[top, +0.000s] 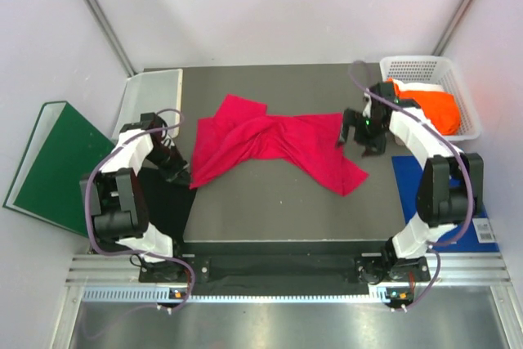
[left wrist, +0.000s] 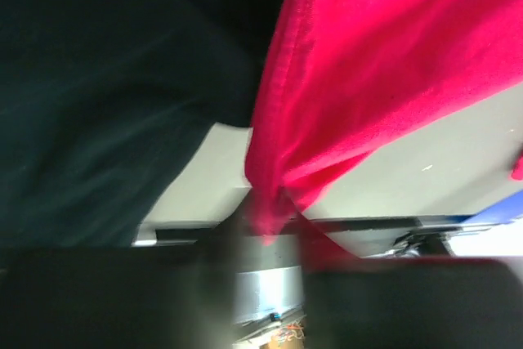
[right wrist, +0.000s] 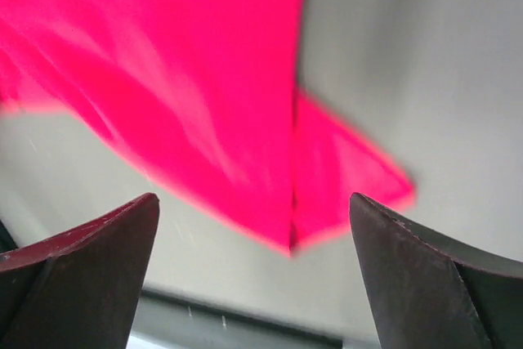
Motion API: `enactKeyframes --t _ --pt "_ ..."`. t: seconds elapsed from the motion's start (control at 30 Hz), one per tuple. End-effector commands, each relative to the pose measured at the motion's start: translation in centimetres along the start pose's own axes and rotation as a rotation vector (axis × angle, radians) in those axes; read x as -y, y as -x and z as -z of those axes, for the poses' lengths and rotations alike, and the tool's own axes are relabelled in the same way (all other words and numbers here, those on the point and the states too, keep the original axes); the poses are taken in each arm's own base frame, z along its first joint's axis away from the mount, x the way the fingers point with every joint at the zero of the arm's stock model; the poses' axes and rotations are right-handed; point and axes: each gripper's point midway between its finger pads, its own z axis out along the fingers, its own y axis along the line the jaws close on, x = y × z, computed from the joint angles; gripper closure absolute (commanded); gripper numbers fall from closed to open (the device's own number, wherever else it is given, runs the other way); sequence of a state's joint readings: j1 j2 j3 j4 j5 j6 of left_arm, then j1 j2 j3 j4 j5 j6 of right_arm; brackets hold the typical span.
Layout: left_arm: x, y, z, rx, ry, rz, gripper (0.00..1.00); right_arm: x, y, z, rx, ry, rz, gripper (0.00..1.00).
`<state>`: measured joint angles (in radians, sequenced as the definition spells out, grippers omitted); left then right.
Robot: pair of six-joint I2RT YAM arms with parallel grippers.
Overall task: Fold and stack the t-shirts
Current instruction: Flatten out the tshirt
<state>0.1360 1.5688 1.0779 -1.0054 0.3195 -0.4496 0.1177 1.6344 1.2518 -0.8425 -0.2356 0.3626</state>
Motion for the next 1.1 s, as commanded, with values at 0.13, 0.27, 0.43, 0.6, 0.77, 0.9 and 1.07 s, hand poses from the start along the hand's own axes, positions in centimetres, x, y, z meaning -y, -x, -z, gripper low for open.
enactKeyframes --t 0.13,0.27,0.43,0.6,0.77,0.9,1.07 --pt "2.3 3.7 6.2 0.239 -0.012 -0.107 0.01 -2.7 10.7 -5.4 0.134 0.047 0.044 0.04" --pt "6.1 8.0 9.6 0.420 -0.127 -0.141 0.01 -2.7 13.9 -8.0 0.150 0.027 0.056 0.07" --pt "10.9 11.7 10.4 0.490 -0.289 -0.169 0.01 -2.3 16.3 -8.8 0.196 0.008 0.065 0.07" --pt "15.2 13.6 10.0 0.505 -0.359 -0.258 0.01 -2.1 17.5 -9.2 0.219 0.007 0.059 0.08" --pt "18.6 16.1 7.4 0.492 -0.356 -0.300 0.01 -2.2 17.7 -11.1 0.180 0.031 0.048 0.20" --pt "21.8 17.5 4.4 0.477 -0.345 -0.342 0.01 -2.1 17.5 -12.5 0.151 0.033 0.027 0.23" --pt "24.6 21.4 1.6 0.512 -0.327 -0.356 0.01 -1.9 16.7 -14.2 0.111 0.044 -0.006 0.47"
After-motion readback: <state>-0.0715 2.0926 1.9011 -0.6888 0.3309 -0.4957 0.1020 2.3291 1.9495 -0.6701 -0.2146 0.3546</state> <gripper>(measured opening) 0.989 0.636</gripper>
